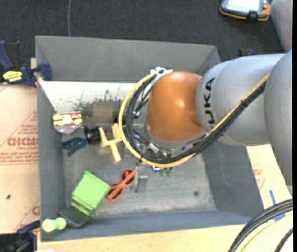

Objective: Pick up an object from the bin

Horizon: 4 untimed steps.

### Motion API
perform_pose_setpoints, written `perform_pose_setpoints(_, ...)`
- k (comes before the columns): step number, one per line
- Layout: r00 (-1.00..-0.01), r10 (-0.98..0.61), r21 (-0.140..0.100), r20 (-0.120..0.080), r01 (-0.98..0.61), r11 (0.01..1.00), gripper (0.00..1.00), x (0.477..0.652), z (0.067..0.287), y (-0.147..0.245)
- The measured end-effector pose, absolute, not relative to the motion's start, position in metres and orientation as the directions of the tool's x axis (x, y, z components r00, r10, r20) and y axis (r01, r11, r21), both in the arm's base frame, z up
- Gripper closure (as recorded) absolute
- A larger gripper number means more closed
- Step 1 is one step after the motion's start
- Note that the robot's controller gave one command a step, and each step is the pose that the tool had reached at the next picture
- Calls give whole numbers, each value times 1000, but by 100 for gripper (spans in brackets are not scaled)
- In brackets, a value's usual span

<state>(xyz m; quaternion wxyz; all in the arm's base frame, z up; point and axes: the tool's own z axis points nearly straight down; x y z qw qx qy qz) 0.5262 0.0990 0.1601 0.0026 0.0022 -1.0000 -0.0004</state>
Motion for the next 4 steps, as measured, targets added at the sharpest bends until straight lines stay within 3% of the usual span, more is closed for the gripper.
perform_pose_setpoints(1, -1000, 0, 2, -2, 0, 1000, 0, 528, 165, 99)
perform_pose_setpoints(2, -972, -234, 2, 4, -234, 972, 0, 523, 68, 113)
perform_pose_setpoints(3, -997, -79, 2, -10, -79, 997, 0, 523, 140, 115)
perform_pose_setpoints(4, -976, -219, 3, 8, -219, 976, 0, 521, 74, 113)
